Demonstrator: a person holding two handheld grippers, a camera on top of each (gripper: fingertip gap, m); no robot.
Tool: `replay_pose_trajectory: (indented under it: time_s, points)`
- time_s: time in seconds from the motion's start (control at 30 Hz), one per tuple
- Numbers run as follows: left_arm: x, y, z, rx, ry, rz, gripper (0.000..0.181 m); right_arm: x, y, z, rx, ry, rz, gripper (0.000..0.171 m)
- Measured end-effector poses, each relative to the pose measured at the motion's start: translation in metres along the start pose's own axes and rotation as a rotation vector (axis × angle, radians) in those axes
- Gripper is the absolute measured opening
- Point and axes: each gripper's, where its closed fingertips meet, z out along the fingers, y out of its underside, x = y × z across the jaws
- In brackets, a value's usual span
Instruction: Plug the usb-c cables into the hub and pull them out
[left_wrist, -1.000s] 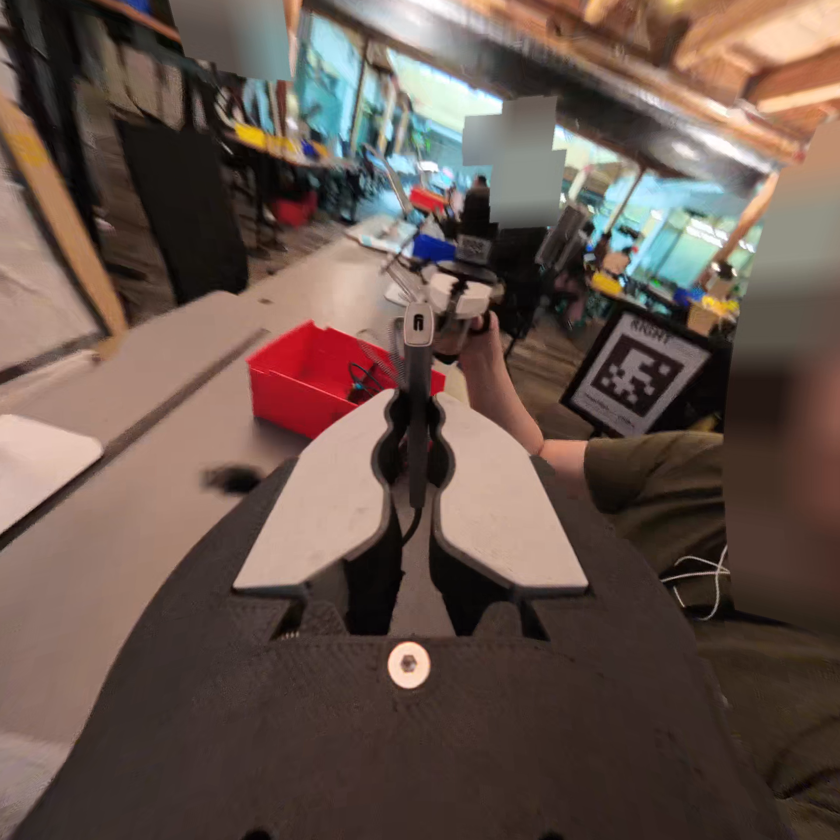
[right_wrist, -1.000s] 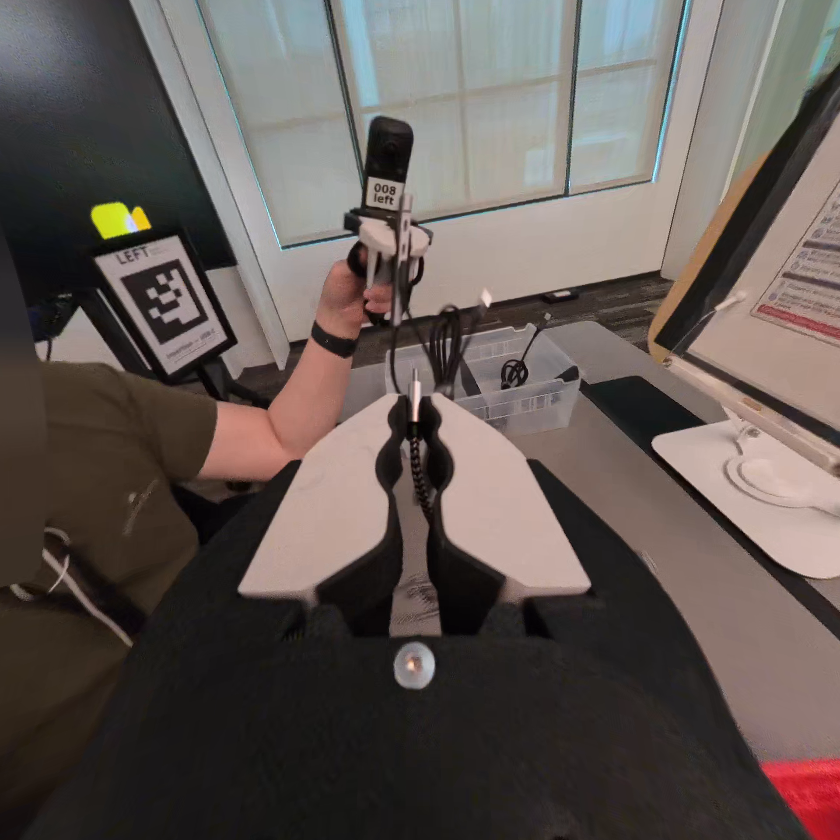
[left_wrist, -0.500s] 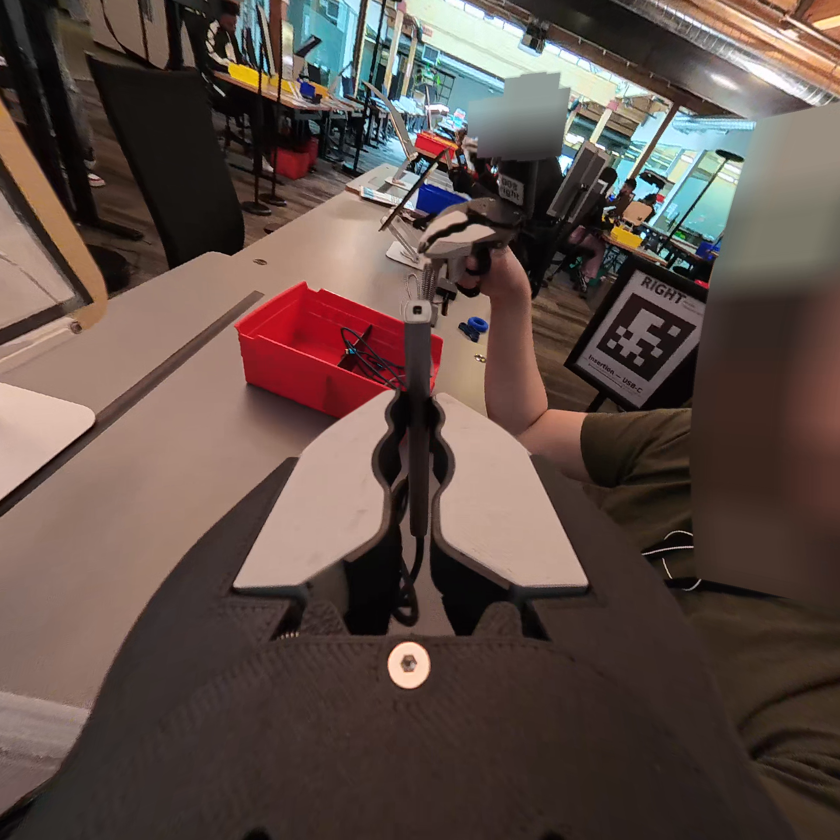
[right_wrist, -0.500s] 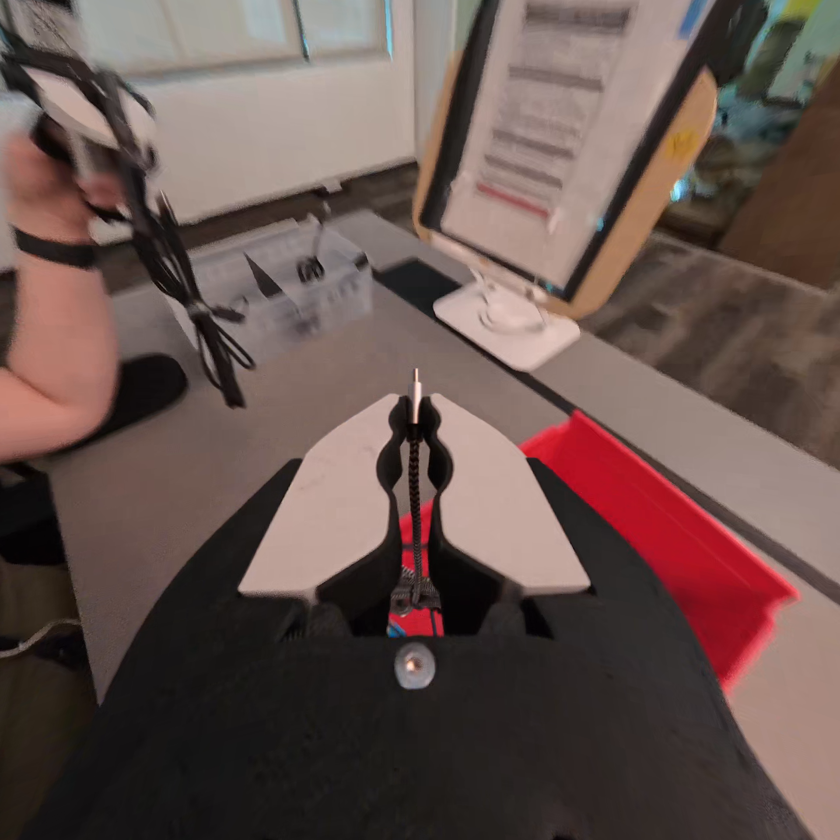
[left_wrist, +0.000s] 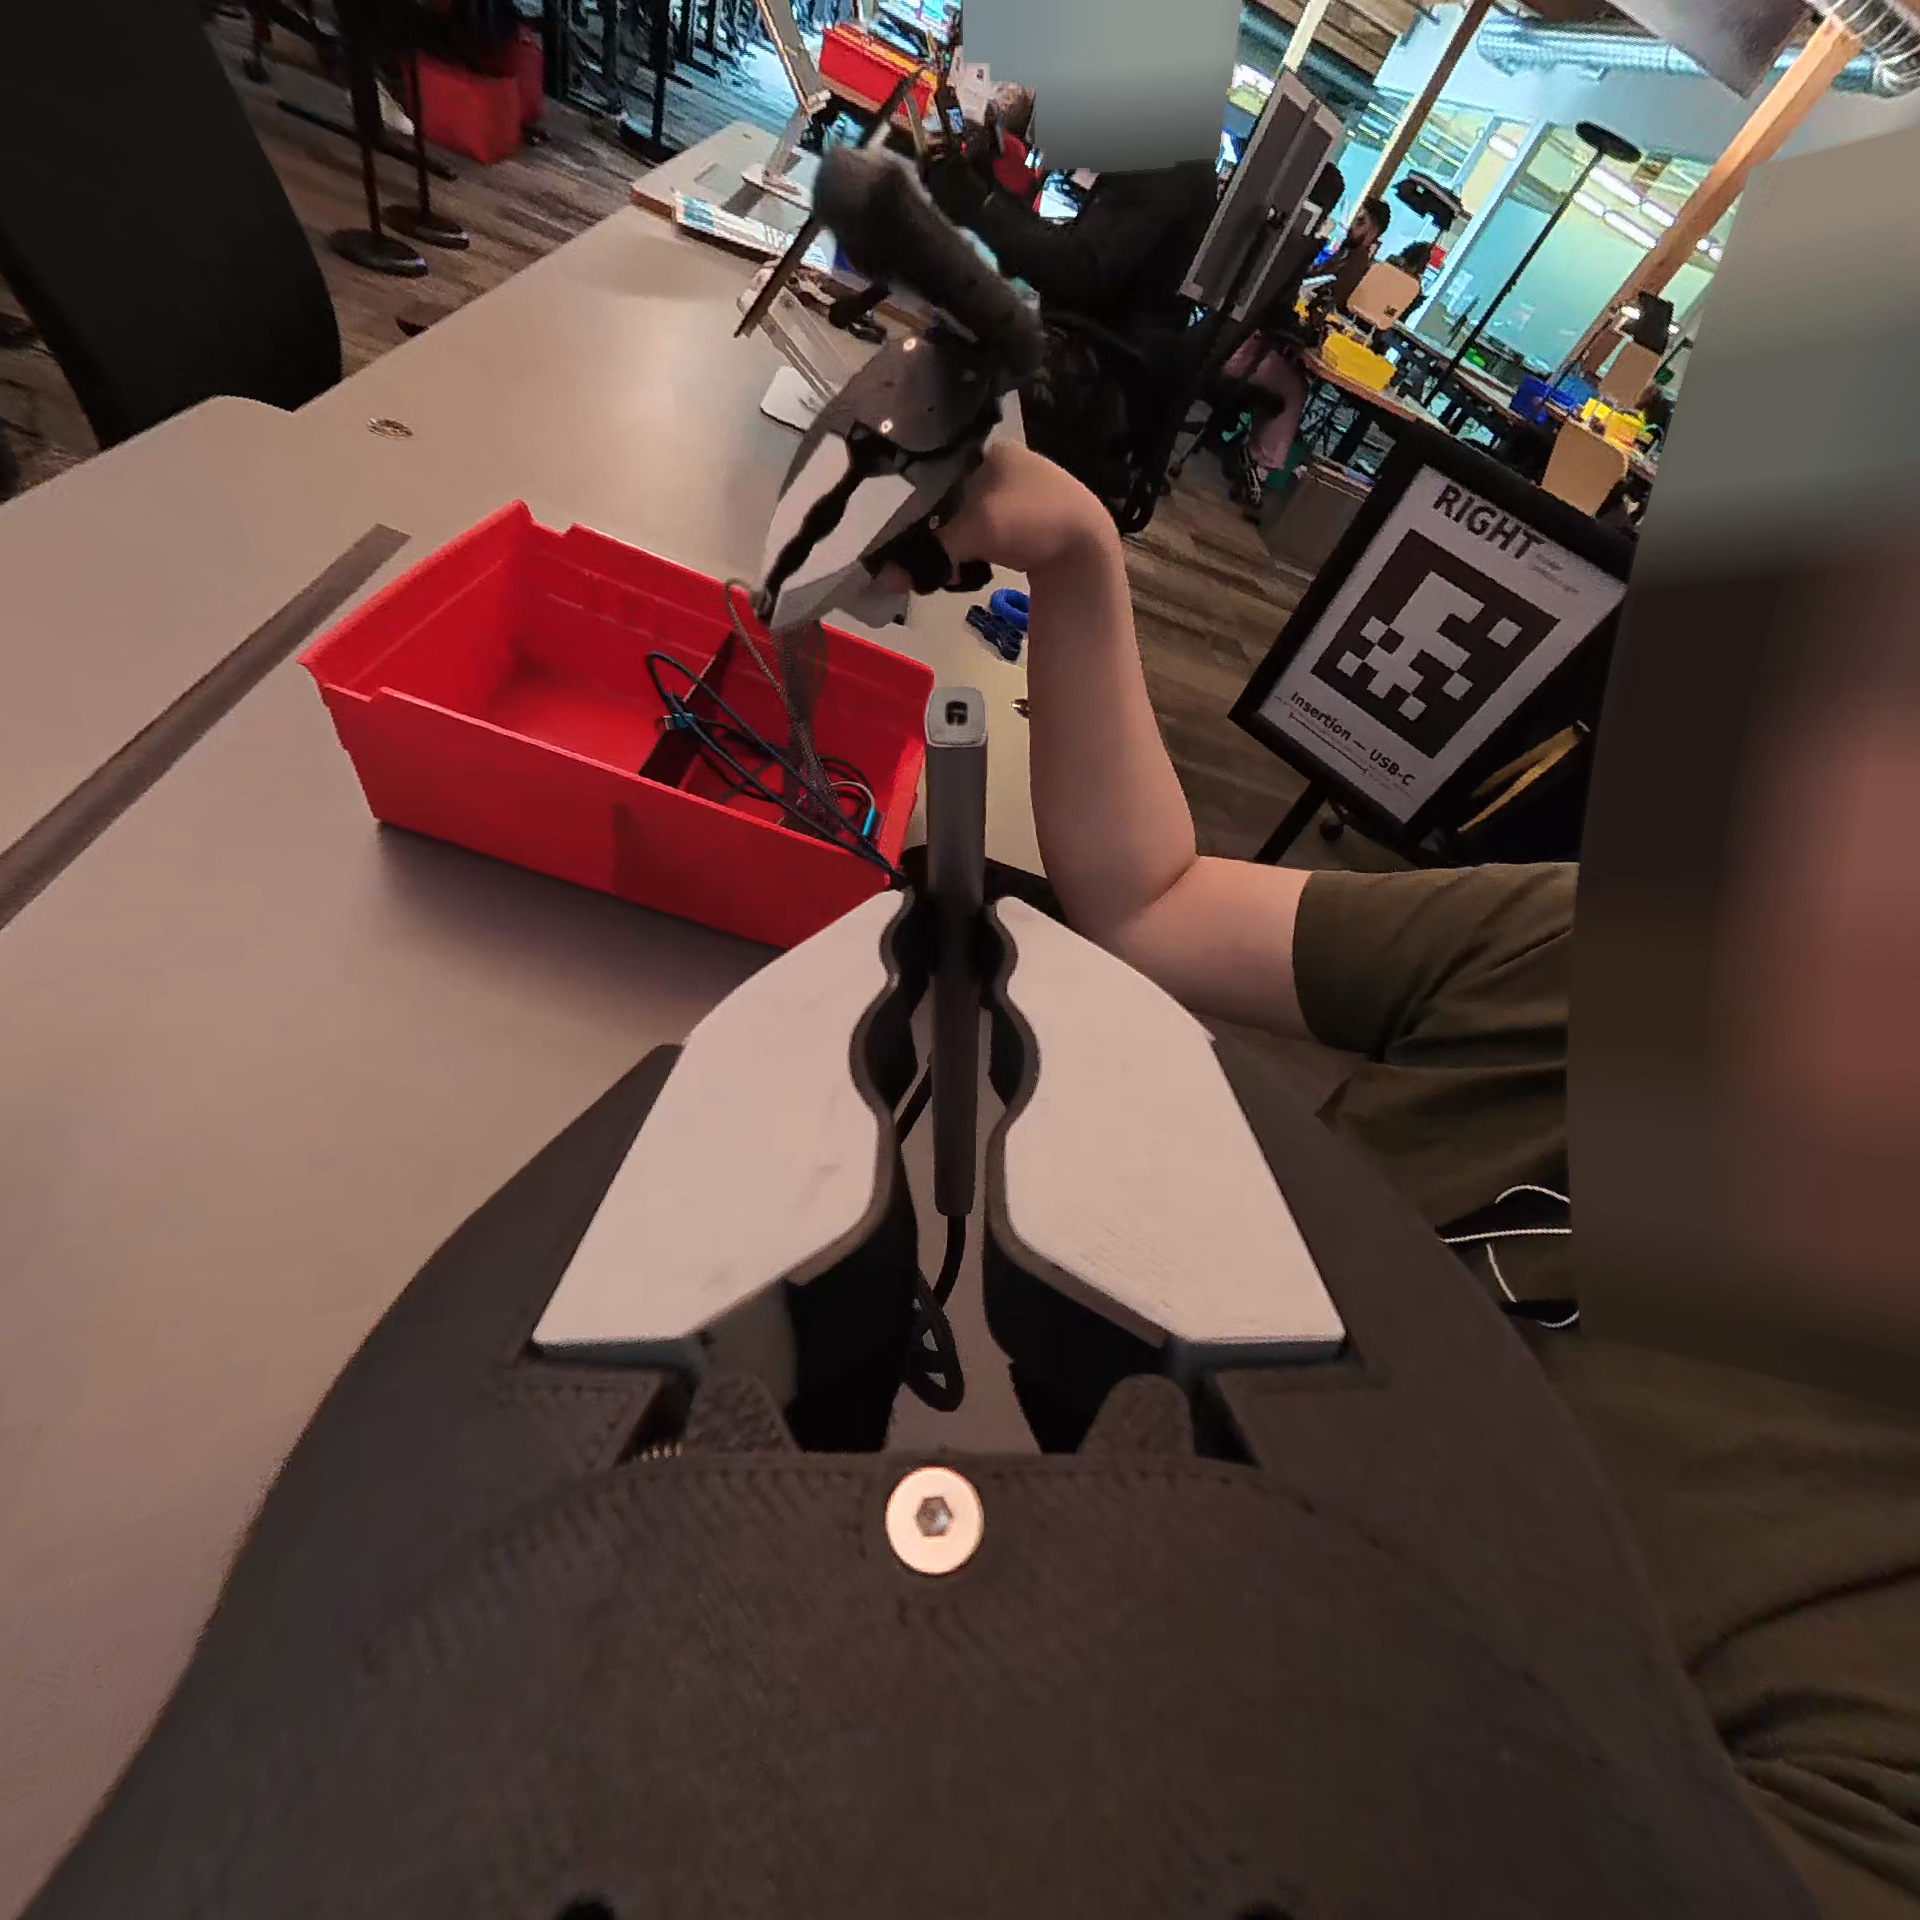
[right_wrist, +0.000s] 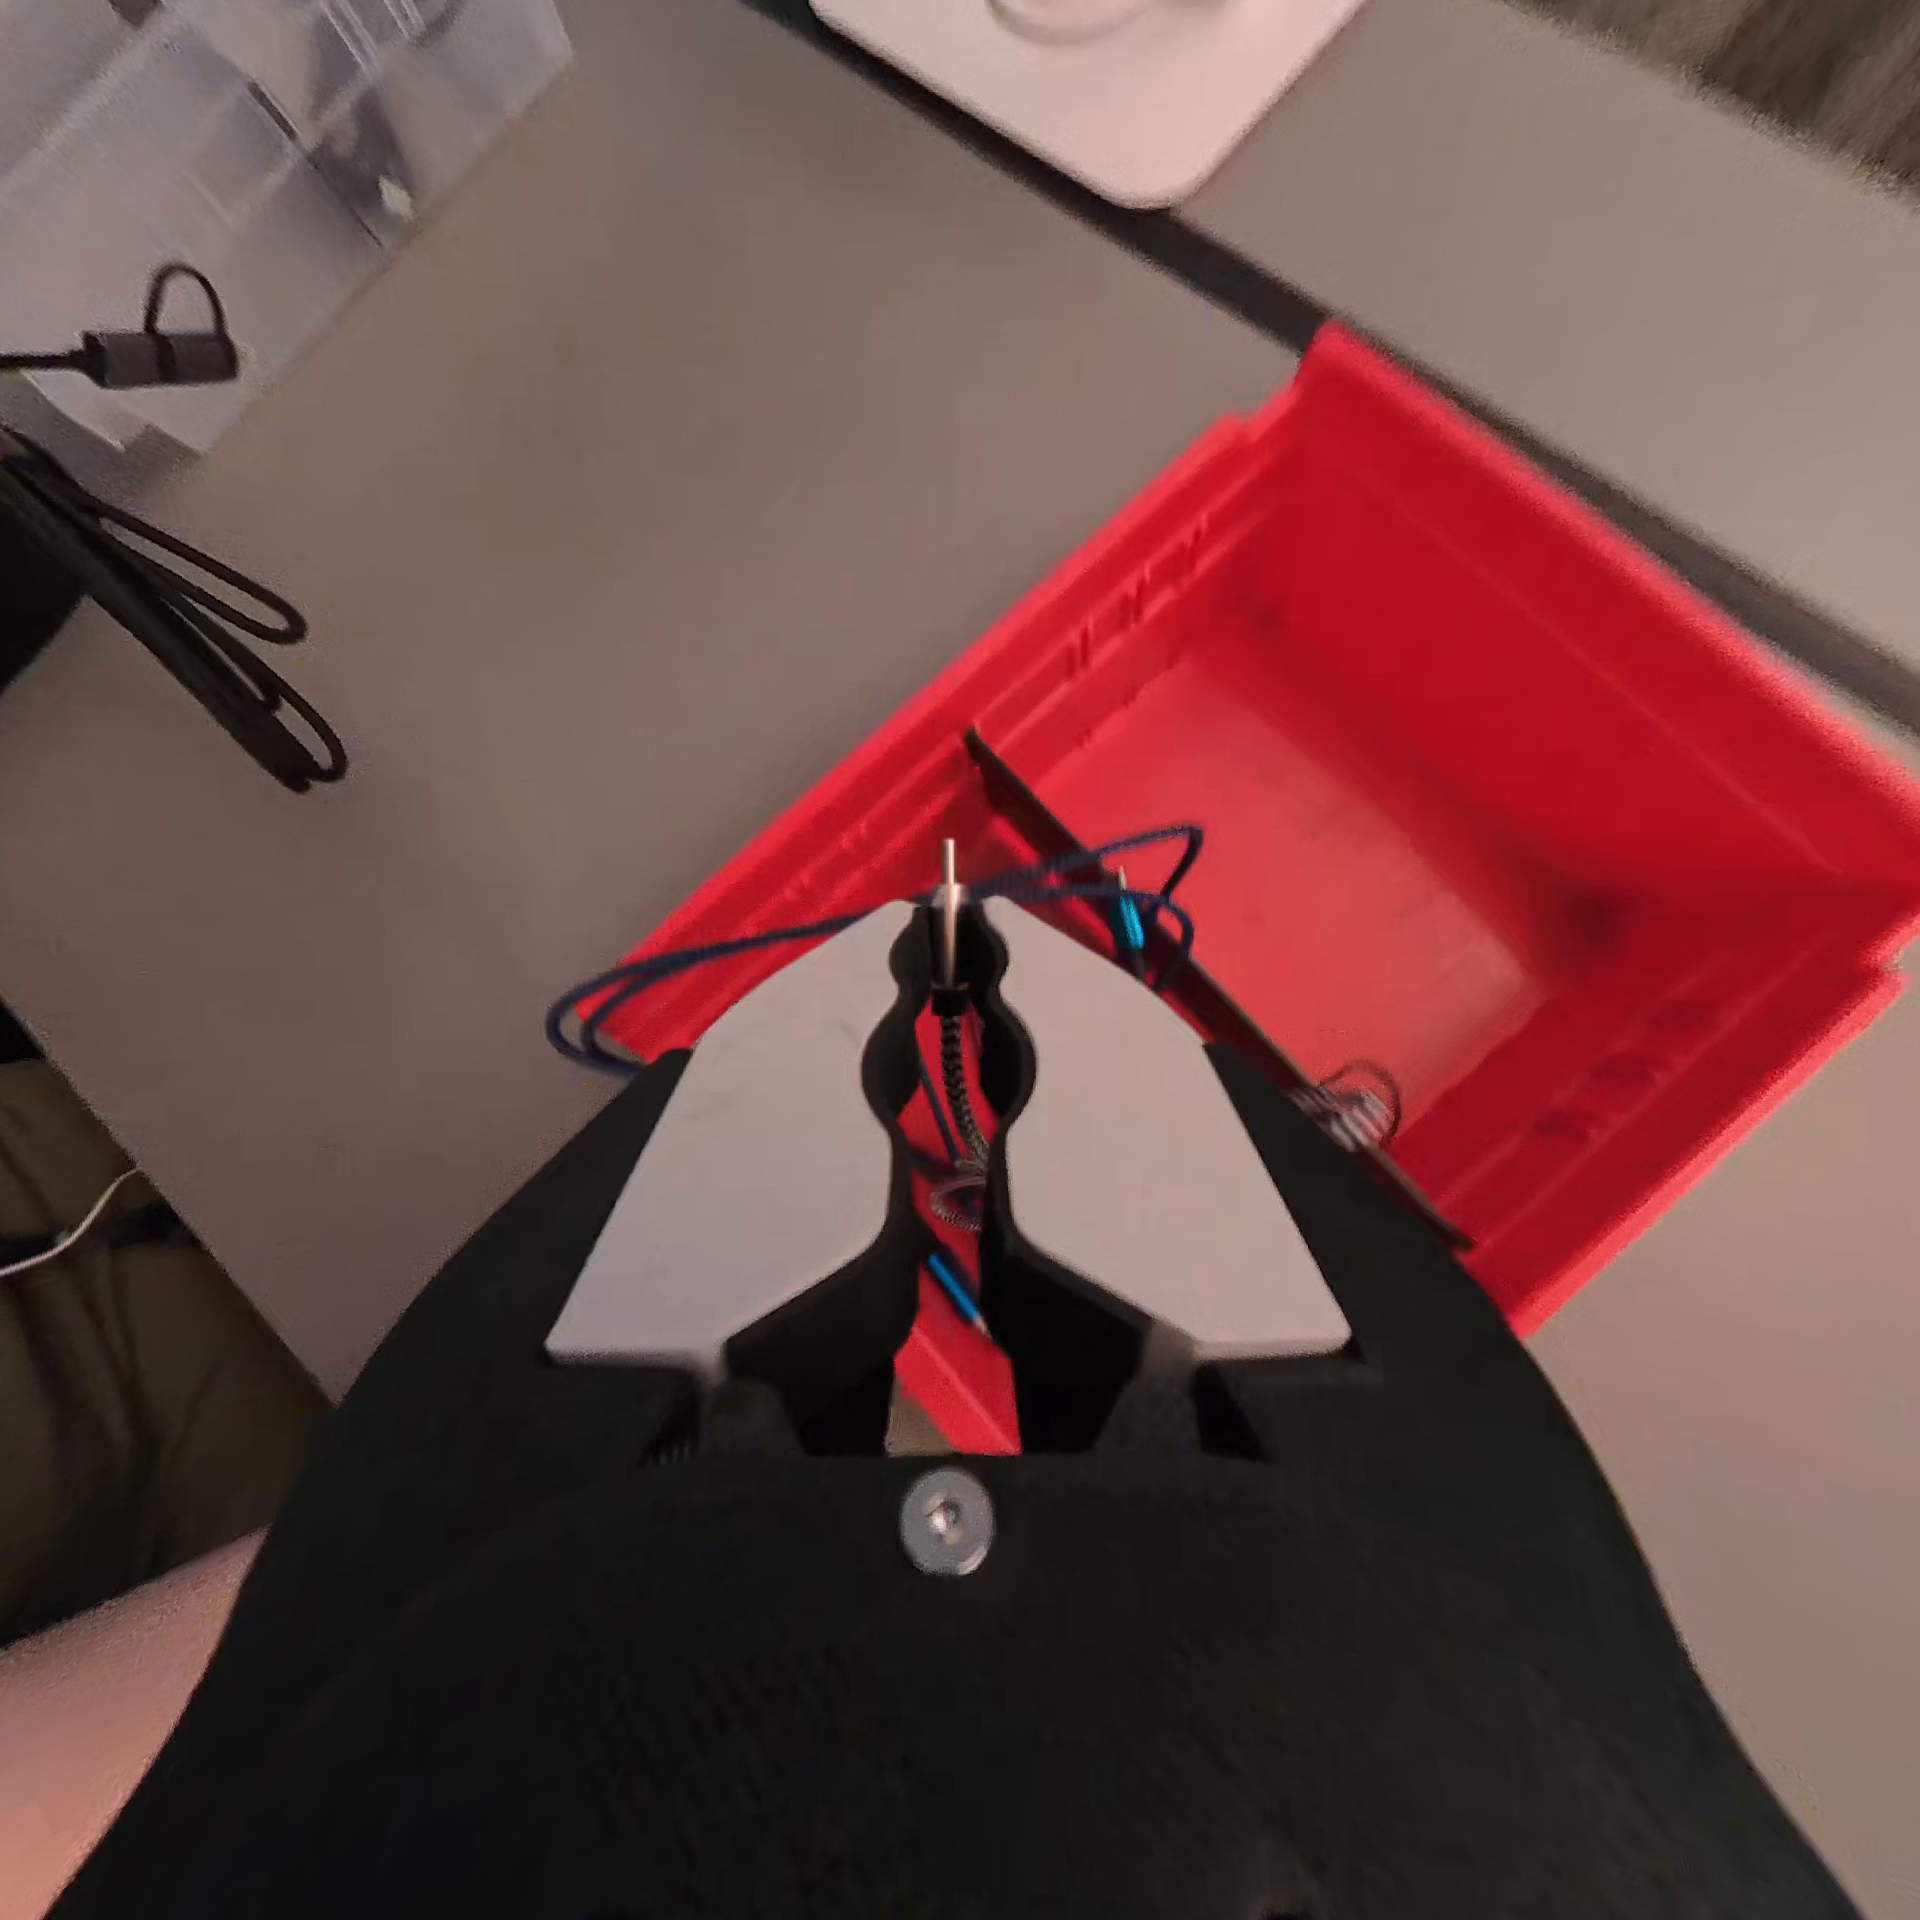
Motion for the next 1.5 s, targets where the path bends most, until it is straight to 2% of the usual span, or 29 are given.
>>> replay_pose_trajectory:
  time_s: [0.07, 0.13, 0.2, 0.3, 0.47, 0.67, 0.8, 0.9, 1.0, 1.07, 1.2, 1.27, 1.33, 1.43, 1.5]
  points:
    - [0.001, 0.001, 0.006, -0.010, 0.016, -0.005, 0.008, 0.014, 0.030, 0.010, -0.133, -0.007, 0.064, 0.008]
    - [0.001, 0.003, 0.012, -0.022, 0.027, -0.007, 0.008, 0.022, 0.062, 0.027, -0.281, -0.055, 0.035, 0.007]
    - [0.000, 0.005, 0.017, -0.036, 0.030, -0.012, 0.008, 0.012, 0.069, 0.046, -0.293, -0.204, -0.015, 0.008]
    - [-0.002, 0.008, 0.023, -0.056, 0.028, -0.014, 0.008, 0.022, 0.069, 0.060, -0.352, -0.161, 0.022, 0.008]
    - [-0.003, 0.010, 0.028, -0.072, 0.031, -0.015, 0.008, -0.003, 0.041, 0.052, -0.271, -0.178, -0.134, 0.007]
    - [-0.002, 0.009, 0.028, -0.074, 0.035, -0.012, 0.008, -0.022, -0.005, -0.001, -0.031, 0.013, -0.280, 0.007]
    - [-0.001, 0.009, 0.027, -0.073, 0.033, -0.011, 0.008, -0.031, -0.022, -0.012, 0.055, 0.055, -0.331, 0.007]
    - [0.000, 0.010, 0.028, -0.079, 0.036, -0.011, 0.008, -0.019, -0.004, 0.002, -0.043, 0.034, -0.265, 0.007]
    - [0.001, 0.013, 0.031, -0.093, 0.039, -0.011, 0.008, 0.010, 0.049, 0.025, -0.316, 0.021, -0.104, 0.008]
    - [0.000, 0.014, 0.033, -0.102, 0.042, -0.014, 0.008, 0.024, 0.073, 0.038, -0.421, -0.016, -0.004, 0.007]
    - [-0.001, 0.018, 0.038, -0.122, 0.043, -0.020, 0.008, 0.047, 0.084, 0.053, -0.421, -0.027, 0.101, 0.011]
    - [-0.002, 0.018, 0.038, -0.123, 0.041, -0.019, 0.008, 0.050, 0.088, 0.051, -0.418, -0.011, 0.078, 0.030]
    - [-0.004, 0.017, 0.038, -0.115, 0.038, -0.022, 0.008, 0.053, 0.088, 0.044, -0.409, 0.037, 0.052, 0.032]
    - [-0.007, 0.015, 0.036, -0.103, 0.031, -0.033, 0.008, 0.050, 0.070, 0.023, -0.335, 0.126, 0.011, 0.039]
    - [-0.009, 0.015, 0.035, -0.098, 0.026, -0.041, 0.008, 0.049, 0.039, 0.005, -0.219, 0.243, -0.059, 0.045]
